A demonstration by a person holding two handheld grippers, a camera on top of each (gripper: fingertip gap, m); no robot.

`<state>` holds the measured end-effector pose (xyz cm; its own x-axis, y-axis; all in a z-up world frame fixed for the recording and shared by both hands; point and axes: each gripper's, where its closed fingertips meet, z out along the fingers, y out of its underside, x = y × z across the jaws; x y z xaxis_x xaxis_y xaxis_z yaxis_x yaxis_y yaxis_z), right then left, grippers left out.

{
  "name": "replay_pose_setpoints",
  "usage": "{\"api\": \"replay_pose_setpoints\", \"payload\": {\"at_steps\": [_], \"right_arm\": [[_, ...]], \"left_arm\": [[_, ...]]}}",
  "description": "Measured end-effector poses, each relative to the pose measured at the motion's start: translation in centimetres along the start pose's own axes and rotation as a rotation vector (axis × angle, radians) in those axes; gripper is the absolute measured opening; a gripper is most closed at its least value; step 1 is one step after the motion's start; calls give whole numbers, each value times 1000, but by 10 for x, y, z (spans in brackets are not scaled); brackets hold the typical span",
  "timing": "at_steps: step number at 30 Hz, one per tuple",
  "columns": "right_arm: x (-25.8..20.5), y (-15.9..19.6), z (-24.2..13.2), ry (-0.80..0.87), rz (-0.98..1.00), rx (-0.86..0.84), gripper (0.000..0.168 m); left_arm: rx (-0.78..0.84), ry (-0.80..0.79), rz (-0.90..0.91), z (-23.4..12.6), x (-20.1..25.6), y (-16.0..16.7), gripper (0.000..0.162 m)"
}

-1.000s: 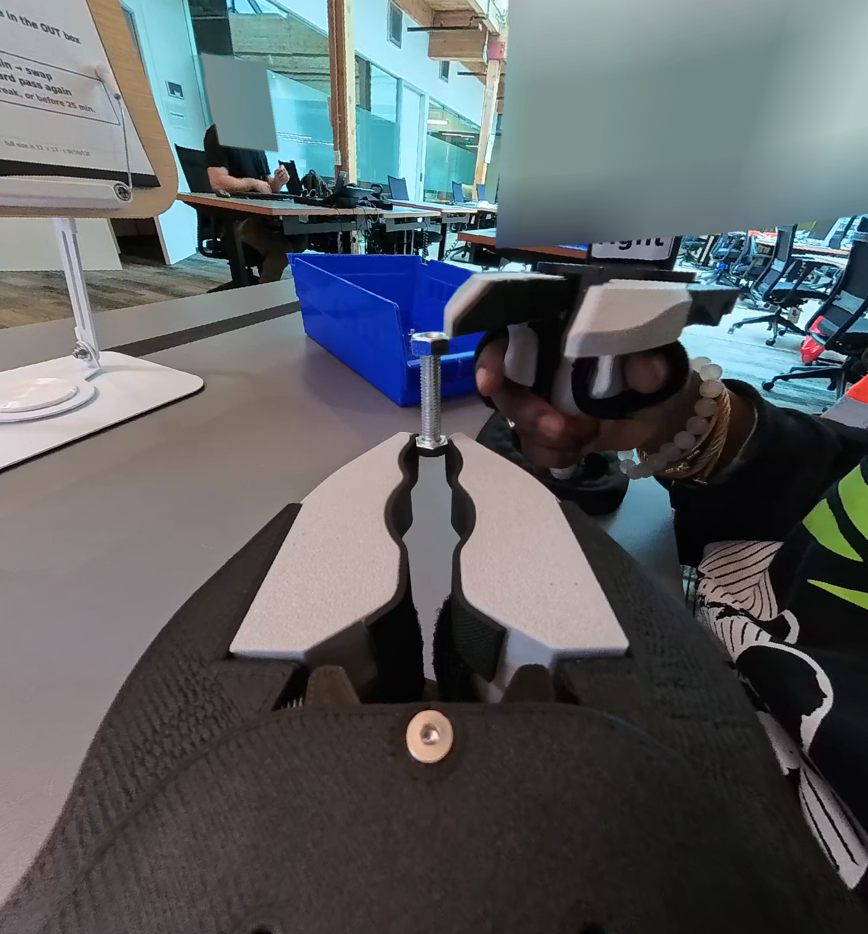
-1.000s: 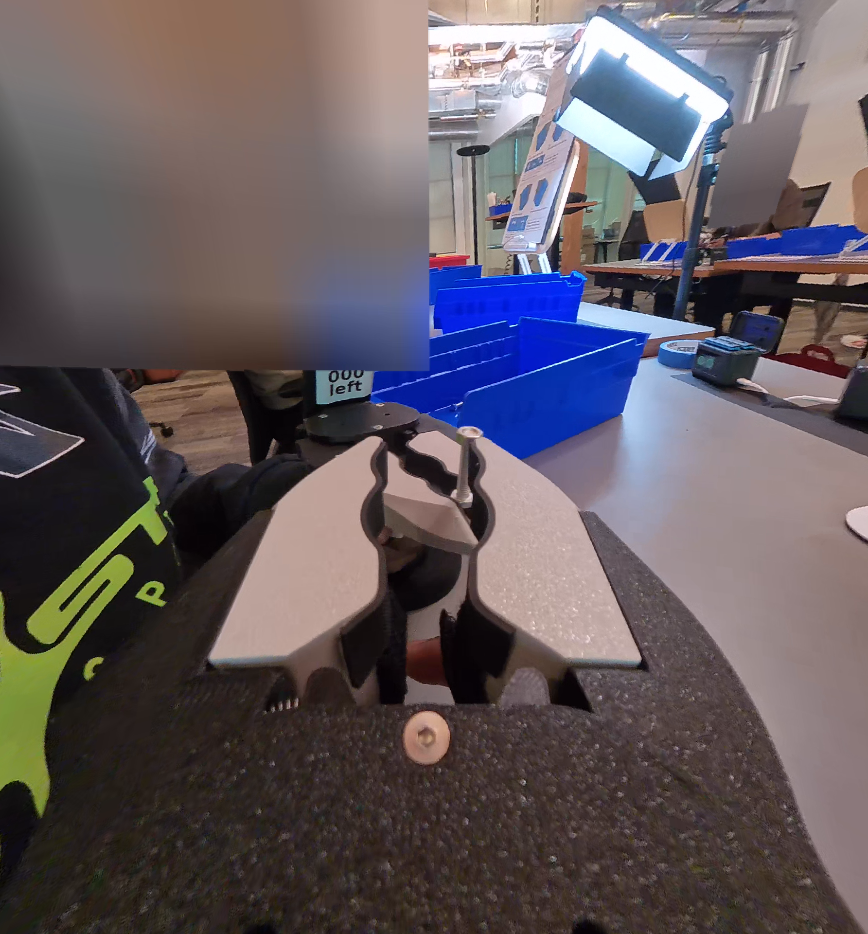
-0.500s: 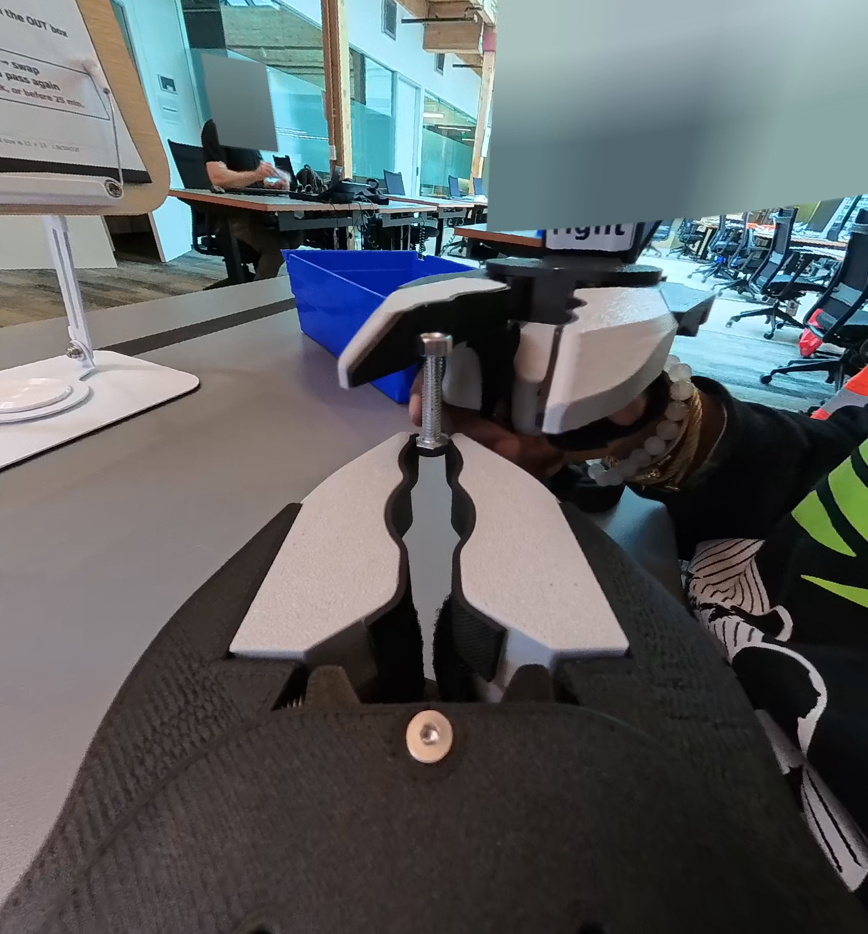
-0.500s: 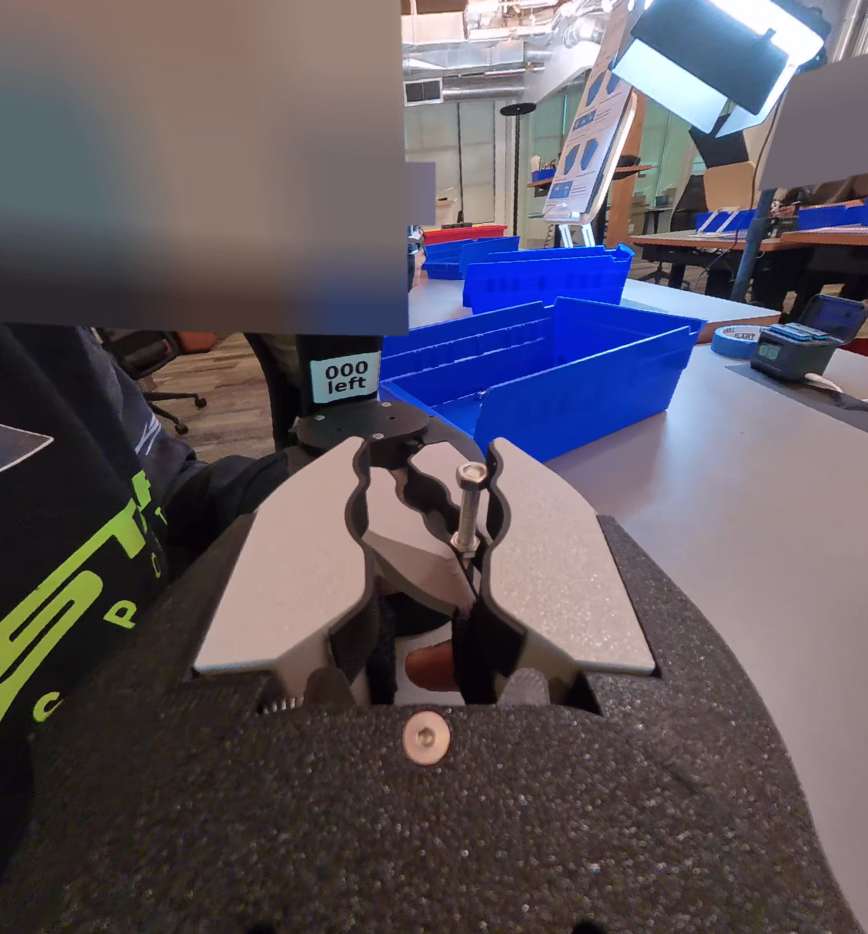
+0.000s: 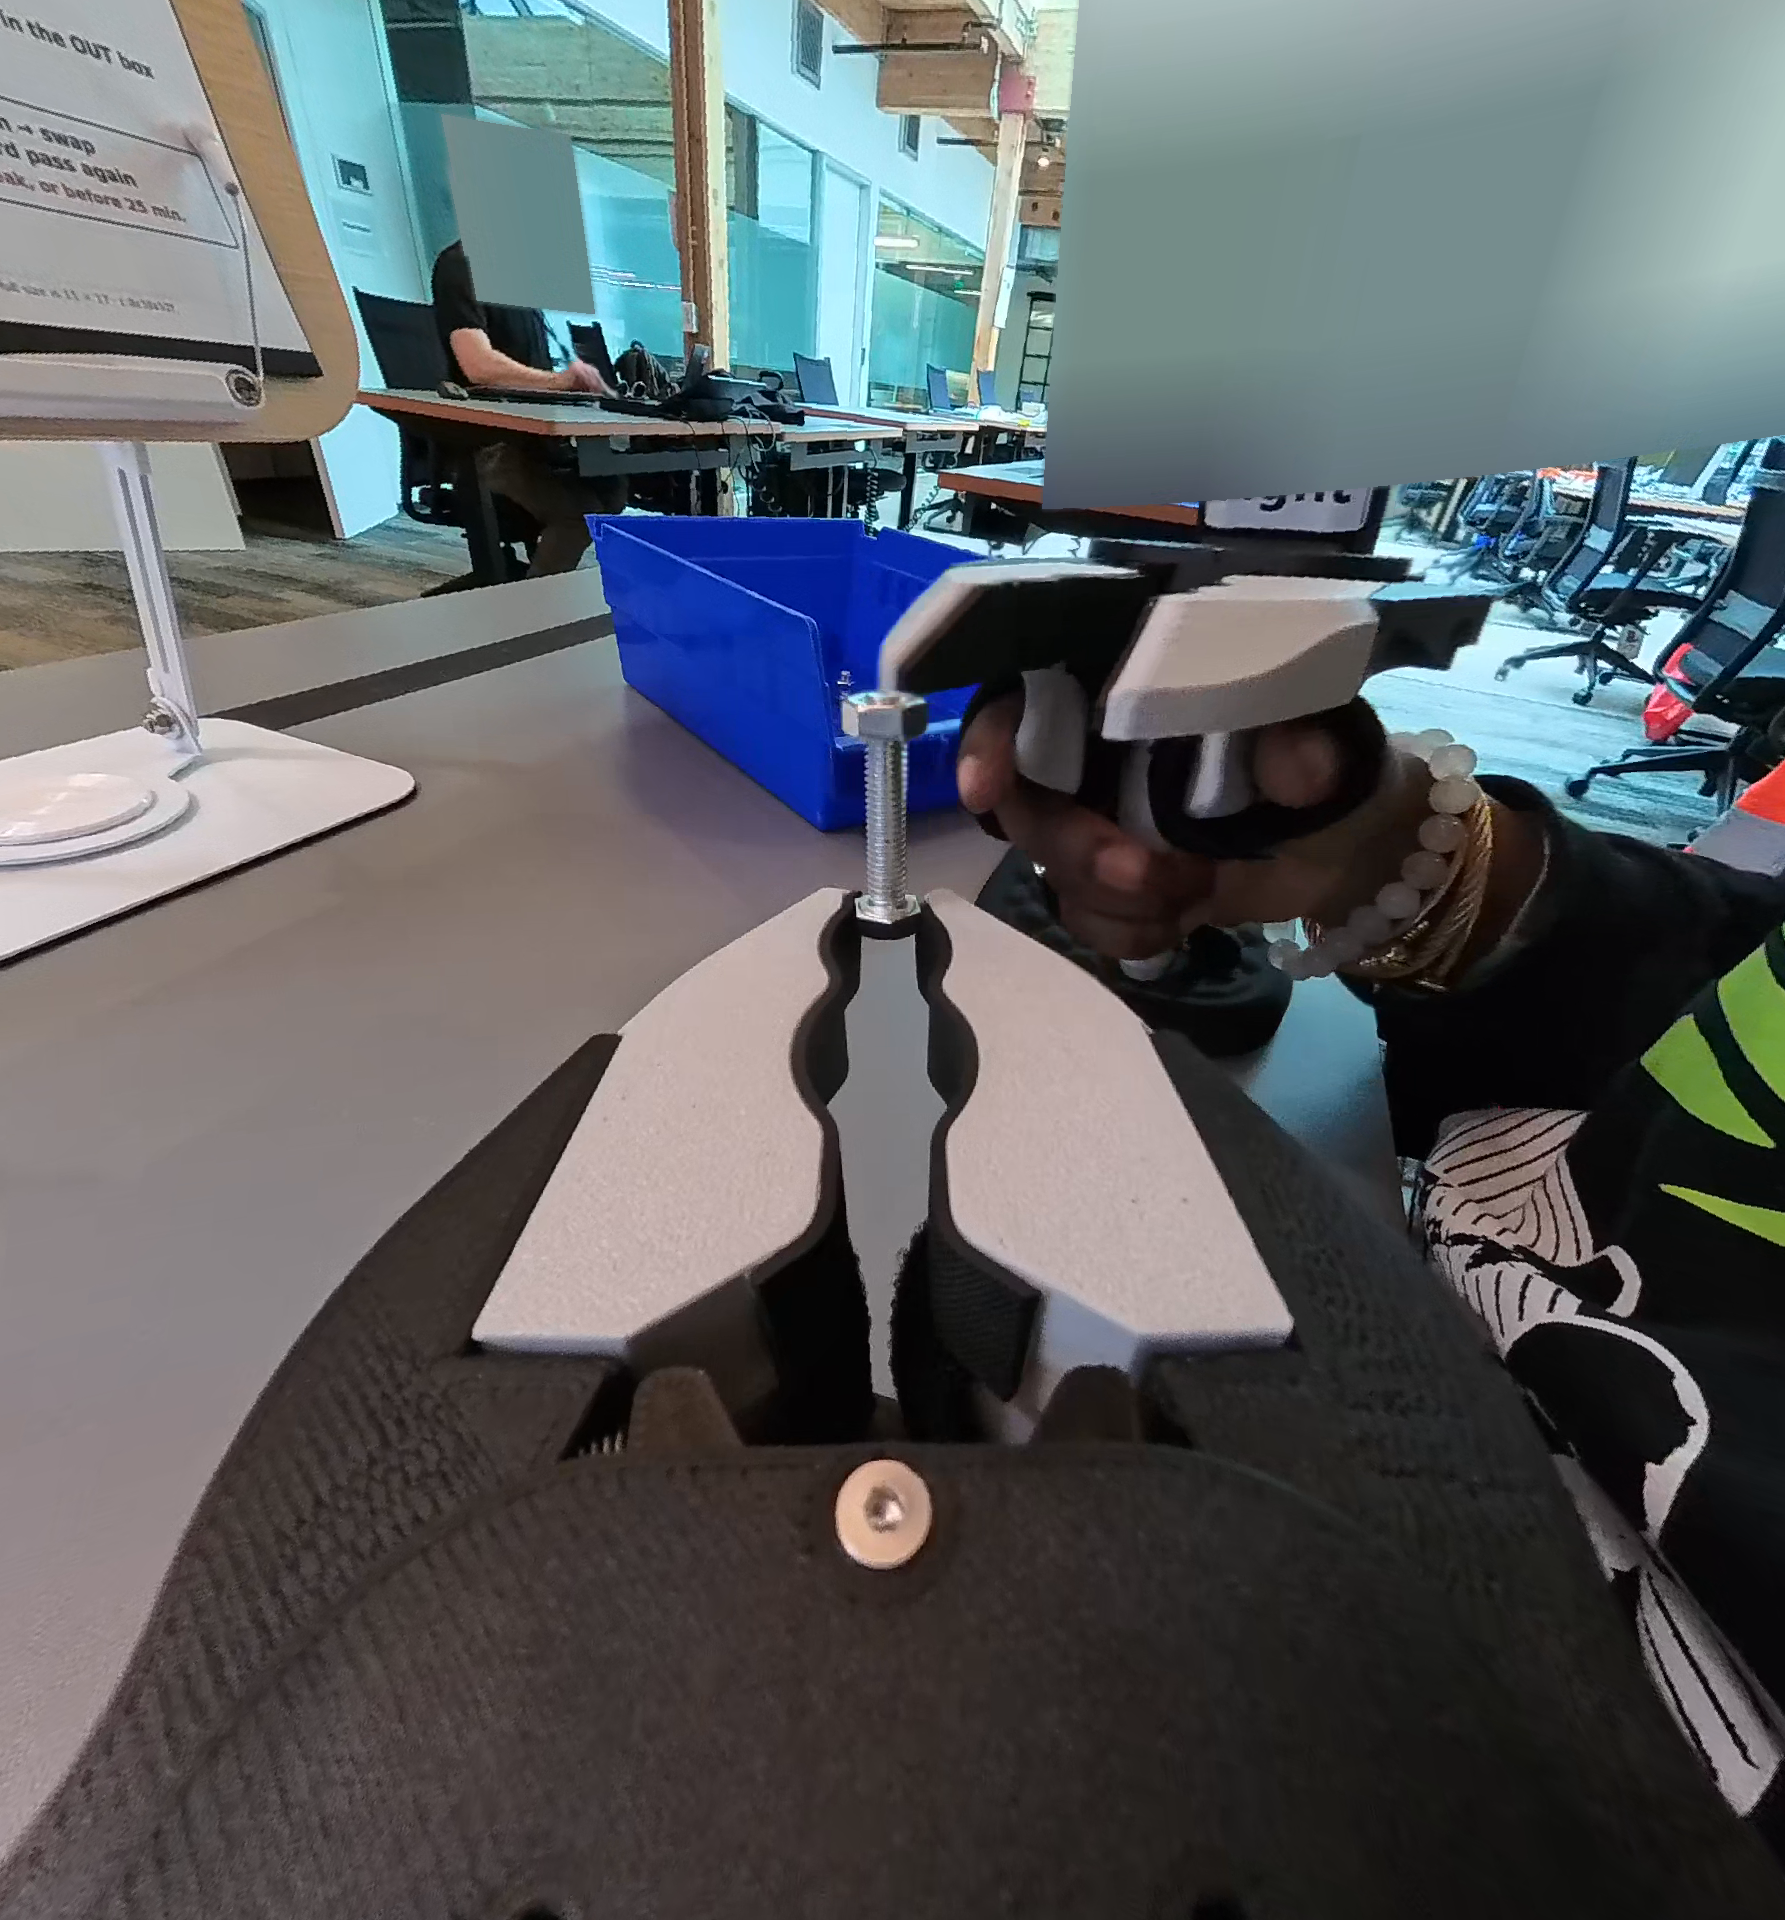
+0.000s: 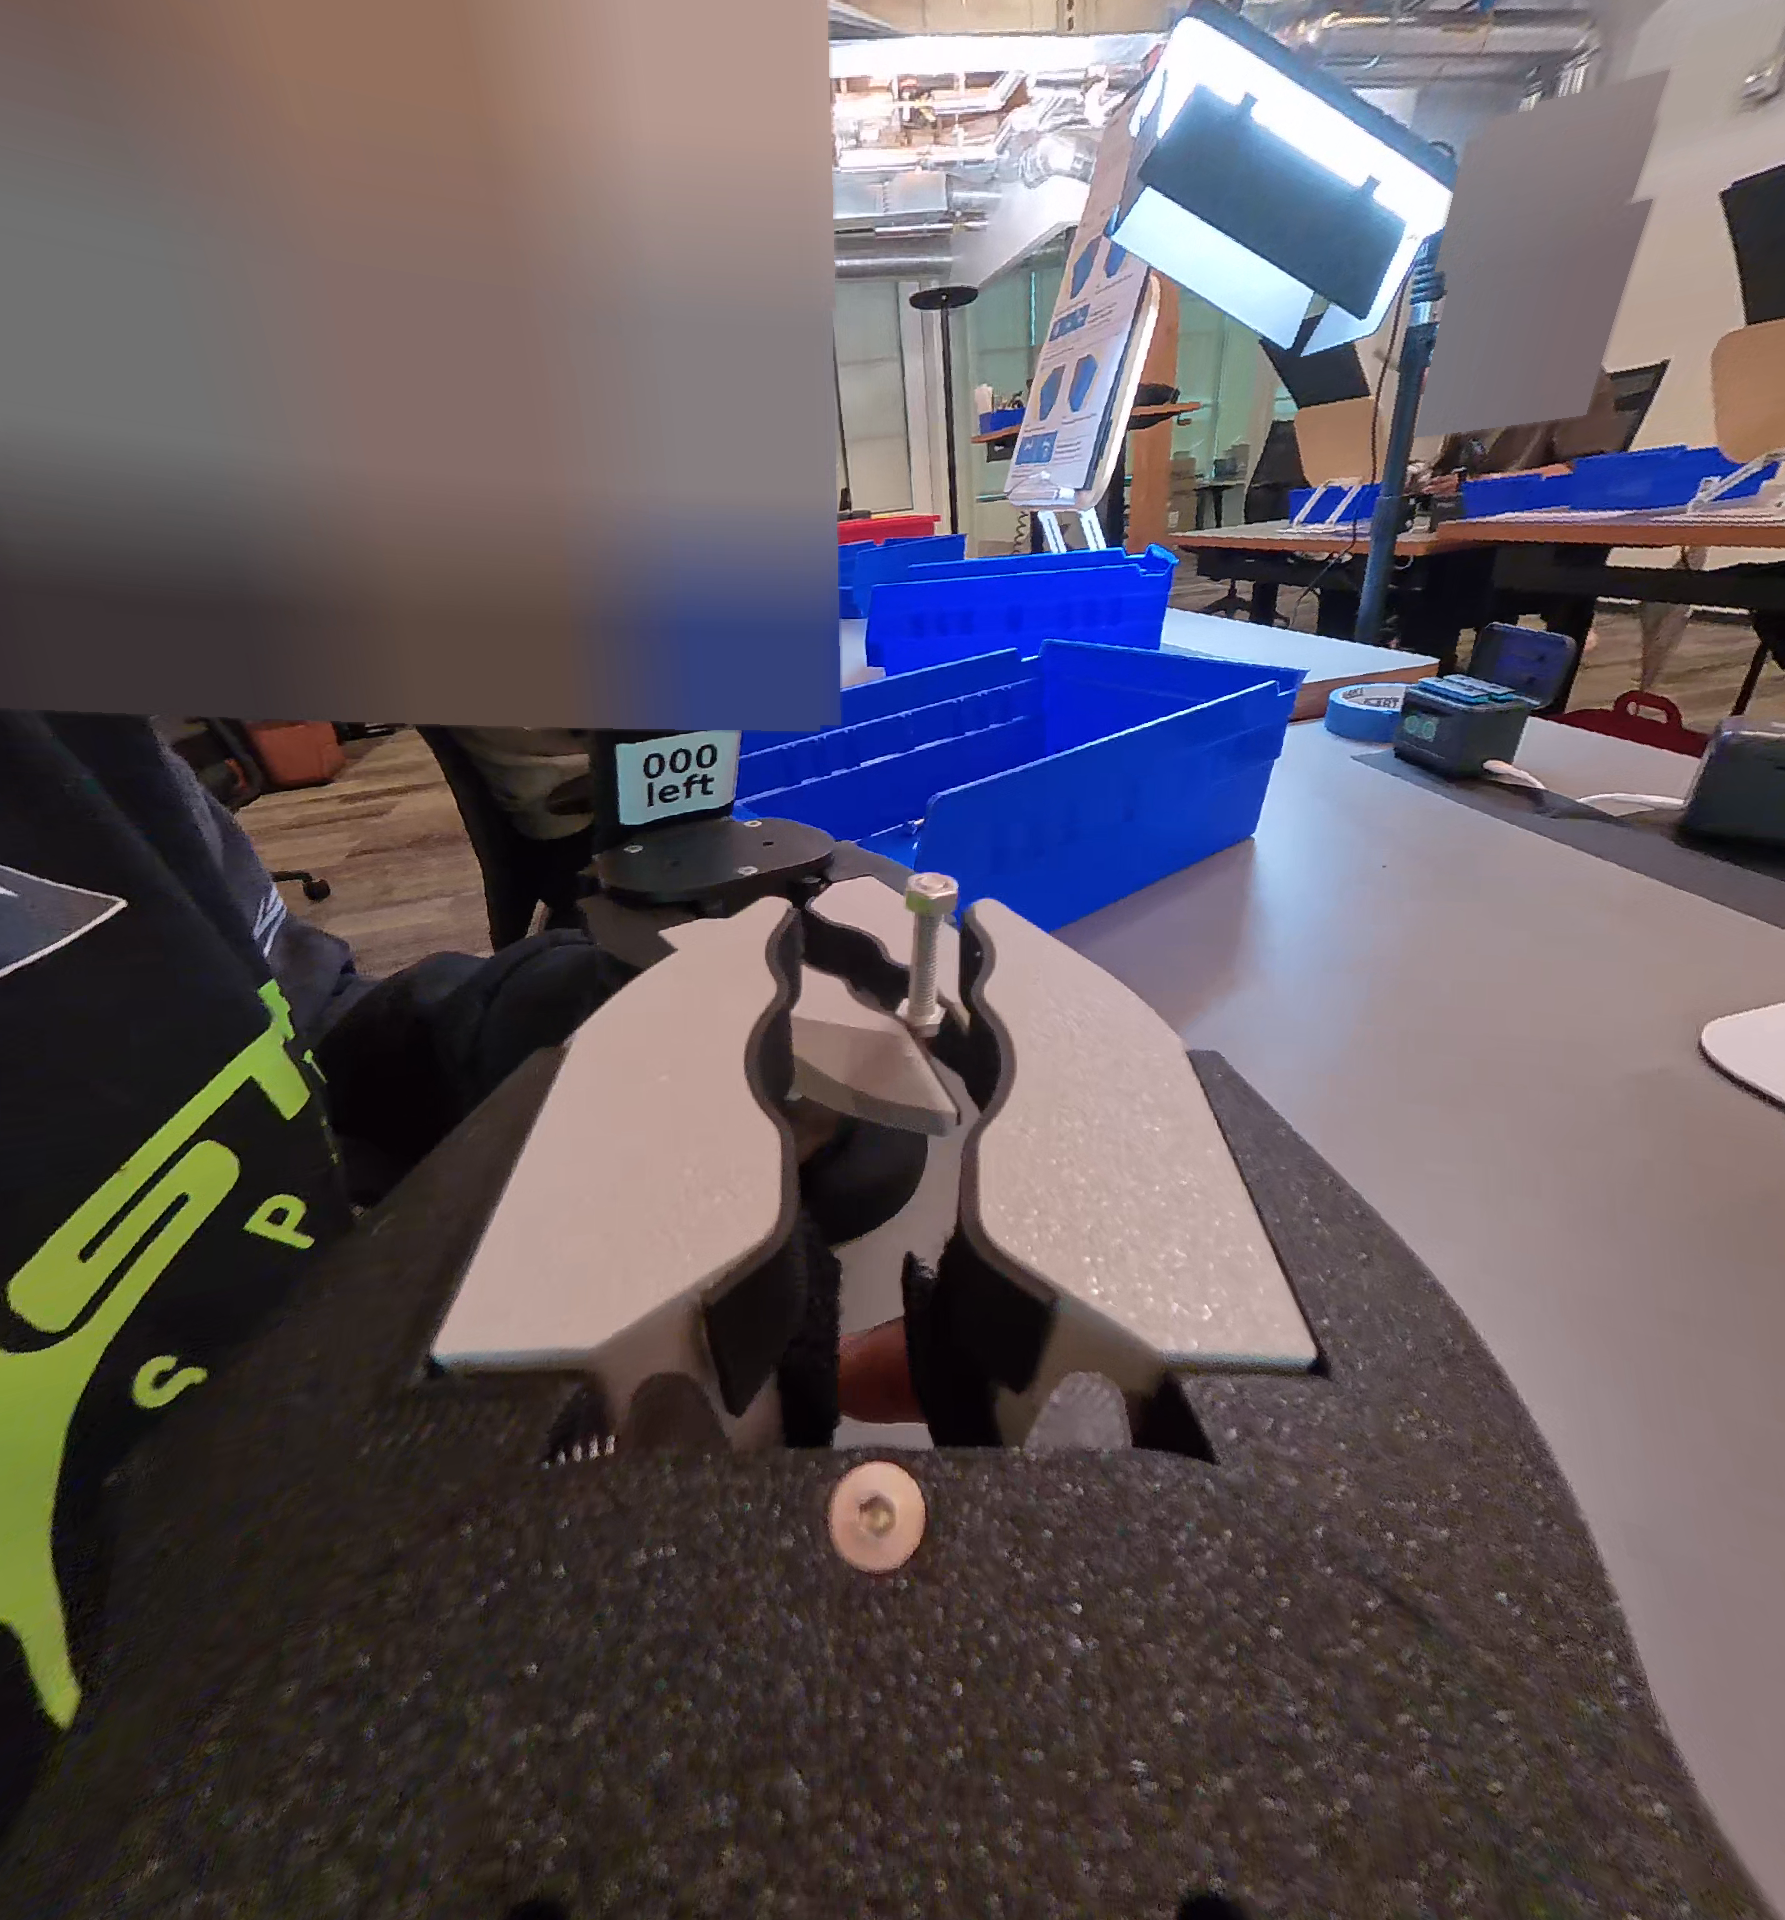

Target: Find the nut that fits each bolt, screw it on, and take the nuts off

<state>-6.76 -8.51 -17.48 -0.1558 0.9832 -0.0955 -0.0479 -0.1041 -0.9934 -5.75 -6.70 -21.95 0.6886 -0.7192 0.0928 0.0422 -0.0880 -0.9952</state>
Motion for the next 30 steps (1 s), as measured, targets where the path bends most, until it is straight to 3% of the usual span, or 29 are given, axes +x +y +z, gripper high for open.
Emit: {"api": "replay_pose_setpoints", "payload": {"at_steps": [4, 11, 20, 24, 30], "right_arm": [[2, 0, 14, -27, 3, -6, 39], [-5, 9, 34, -100, -9, -73, 41], [-4, 5, 10, -33, -4, -40, 37], [-6, 5, -2, -17, -9, -32, 27], [3, 2, 7, -16, 16, -7, 38]], "left_arm": [[-7, 2, 7, 1, 1, 1, 10], [-14, 6, 8, 1, 2, 2, 10], [-8, -1, -1, 1, 0, 1, 10], [-7, -3, -4, 1, 0, 1, 10], [-13, 5, 9, 1, 2, 2, 10]]}}
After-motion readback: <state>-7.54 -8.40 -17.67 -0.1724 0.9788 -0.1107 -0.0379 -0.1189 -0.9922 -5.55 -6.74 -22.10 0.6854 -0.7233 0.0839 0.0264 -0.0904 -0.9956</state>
